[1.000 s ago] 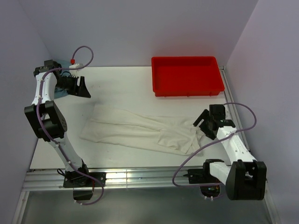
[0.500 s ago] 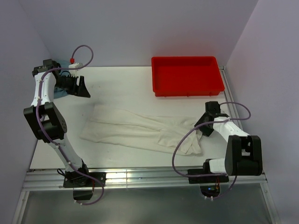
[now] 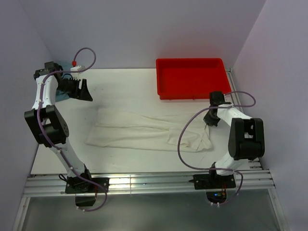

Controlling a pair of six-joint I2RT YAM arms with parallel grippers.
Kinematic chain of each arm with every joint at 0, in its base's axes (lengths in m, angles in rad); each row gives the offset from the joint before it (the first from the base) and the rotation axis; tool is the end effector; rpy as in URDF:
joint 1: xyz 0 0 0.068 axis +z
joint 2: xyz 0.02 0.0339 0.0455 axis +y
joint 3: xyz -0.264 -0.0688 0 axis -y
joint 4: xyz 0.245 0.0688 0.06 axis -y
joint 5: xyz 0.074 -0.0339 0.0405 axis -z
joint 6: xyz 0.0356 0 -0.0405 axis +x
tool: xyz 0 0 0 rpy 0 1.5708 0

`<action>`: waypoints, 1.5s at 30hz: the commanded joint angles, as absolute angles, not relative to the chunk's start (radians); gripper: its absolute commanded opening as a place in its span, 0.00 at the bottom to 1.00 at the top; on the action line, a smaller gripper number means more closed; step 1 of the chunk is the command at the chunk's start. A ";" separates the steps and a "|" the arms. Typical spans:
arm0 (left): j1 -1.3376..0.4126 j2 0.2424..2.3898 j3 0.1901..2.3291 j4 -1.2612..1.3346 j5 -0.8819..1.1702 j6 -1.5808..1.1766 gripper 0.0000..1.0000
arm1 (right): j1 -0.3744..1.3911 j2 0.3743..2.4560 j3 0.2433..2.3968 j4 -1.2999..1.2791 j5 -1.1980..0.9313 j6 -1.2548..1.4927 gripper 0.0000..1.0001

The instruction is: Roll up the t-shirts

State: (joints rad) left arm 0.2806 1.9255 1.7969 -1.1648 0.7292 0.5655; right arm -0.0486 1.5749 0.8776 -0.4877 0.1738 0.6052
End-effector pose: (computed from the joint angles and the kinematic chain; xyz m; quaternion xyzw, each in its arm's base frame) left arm 0.3812 0.0852 0.2924 0.1802 0.9089 -0.2690 0.2628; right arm 0.2878 -0.0202 0.1651 0.3297 0.9206 -0.0294 0.2070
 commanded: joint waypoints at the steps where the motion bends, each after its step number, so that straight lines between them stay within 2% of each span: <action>1: 0.290 1.891 1.781 -1.124 0.710 0.543 0.68 | -0.061 1.627 0.994 -0.494 0.287 0.555 0.05; 10: 0.310 1.943 1.736 -1.052 0.635 0.502 0.68 | -0.138 1.761 1.124 -0.514 0.311 0.499 0.05; 12: 0.310 1.966 1.741 -1.057 0.646 0.500 0.68 | -0.147 1.767 1.138 -0.521 0.307 0.486 0.11; 13: 0.311 1.991 1.747 -1.066 0.663 0.508 0.68 | -0.149 1.763 1.144 -0.532 0.304 0.488 0.15; 14: 0.311 2.002 1.758 -1.084 0.693 0.515 0.68 | -0.147 1.753 1.141 -0.531 0.293 0.489 0.30; 17: 0.302 2.036 1.763 -1.092 0.727 0.526 0.68 | -0.140 1.689 1.115 -0.538 0.282 0.503 0.60; 20: 0.281 2.059 1.759 -1.091 0.745 0.525 0.69 | -0.130 1.600 1.080 -0.557 0.281 0.523 0.65; 26: 0.264 2.103 1.776 -1.091 0.808 0.511 0.68 | -0.057 1.392 1.016 -0.600 0.255 0.594 0.65; 35: 0.256 2.129 1.752 -1.049 0.824 0.492 0.69 | 0.360 1.264 0.937 -0.575 0.250 0.846 0.59; 40: 0.238 2.163 1.764 -1.061 0.834 0.508 0.70 | 0.636 1.449 1.098 -0.608 0.318 0.951 0.59; 41: 0.236 2.167 1.764 -1.058 0.833 0.505 0.70 | 0.723 1.494 1.170 -0.603 0.313 0.968 0.58; 45: 0.229 2.186 1.767 -1.072 0.822 0.518 0.70 | 0.892 1.721 1.402 -0.612 0.305 0.992 0.57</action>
State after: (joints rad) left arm 0.2394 2.1826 1.7412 -1.0611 0.7914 0.5007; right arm 0.7895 1.6165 1.2552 -0.6281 0.2821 0.9291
